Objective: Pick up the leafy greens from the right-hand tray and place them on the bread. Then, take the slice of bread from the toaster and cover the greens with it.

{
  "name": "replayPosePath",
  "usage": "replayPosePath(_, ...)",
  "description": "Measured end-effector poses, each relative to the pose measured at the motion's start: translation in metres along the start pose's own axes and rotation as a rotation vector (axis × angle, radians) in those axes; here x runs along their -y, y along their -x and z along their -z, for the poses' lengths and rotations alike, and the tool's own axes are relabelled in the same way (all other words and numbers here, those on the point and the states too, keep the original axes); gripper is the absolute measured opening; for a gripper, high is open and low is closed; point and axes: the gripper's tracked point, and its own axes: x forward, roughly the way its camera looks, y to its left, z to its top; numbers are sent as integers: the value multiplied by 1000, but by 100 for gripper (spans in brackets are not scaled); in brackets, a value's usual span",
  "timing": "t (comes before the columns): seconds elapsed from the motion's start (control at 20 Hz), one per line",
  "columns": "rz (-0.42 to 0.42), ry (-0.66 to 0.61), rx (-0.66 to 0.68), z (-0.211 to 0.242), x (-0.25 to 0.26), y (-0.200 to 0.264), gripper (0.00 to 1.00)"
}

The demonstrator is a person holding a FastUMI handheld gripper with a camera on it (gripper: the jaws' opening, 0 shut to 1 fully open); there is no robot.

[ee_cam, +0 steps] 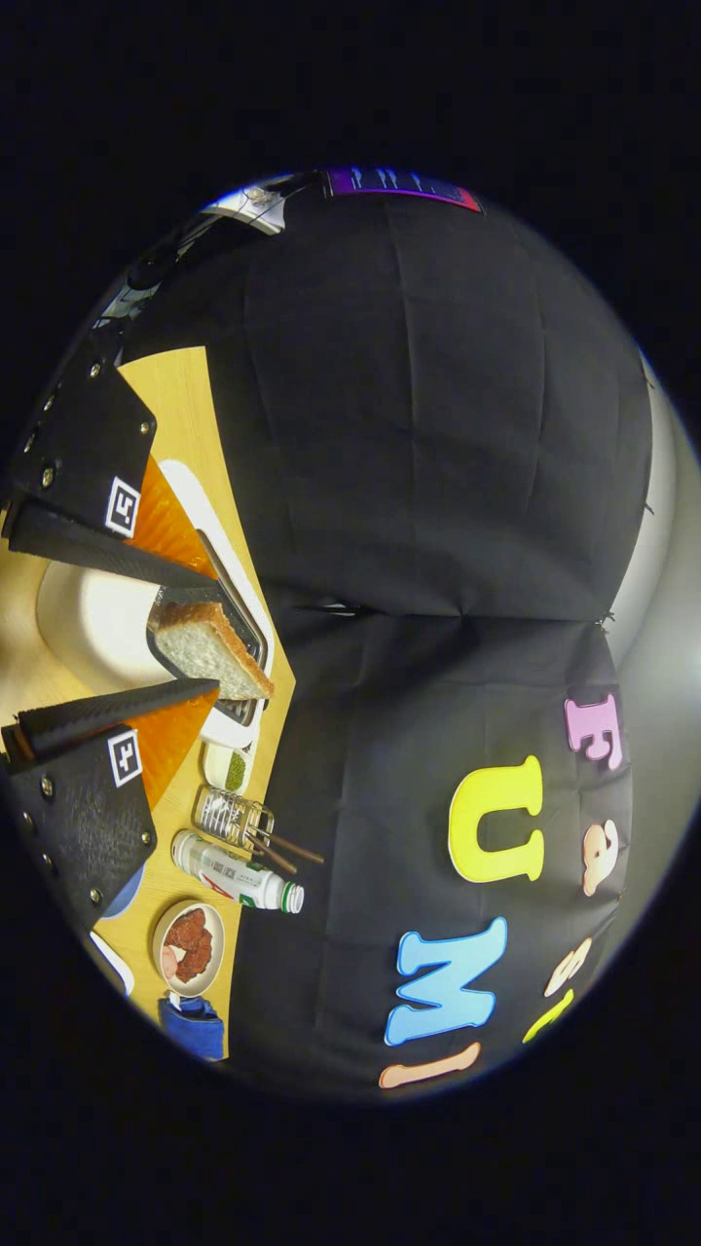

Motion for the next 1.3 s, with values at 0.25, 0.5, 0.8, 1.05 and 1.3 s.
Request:
replayPosePath(0.25, 63, 6, -9, 7, 4, -26, 57)
replayPosePath(0.5, 107, 0, 1, 5, 13, -32, 27)
replayPosePath(0.8, 64, -15, 12, 5, 15, -34, 4)
replayPosePath(1.05, 68, -43, 45, -11, 21, -31, 4)
replayPosePath(1.3, 64, -67, 93, -33, 28, -25, 4)
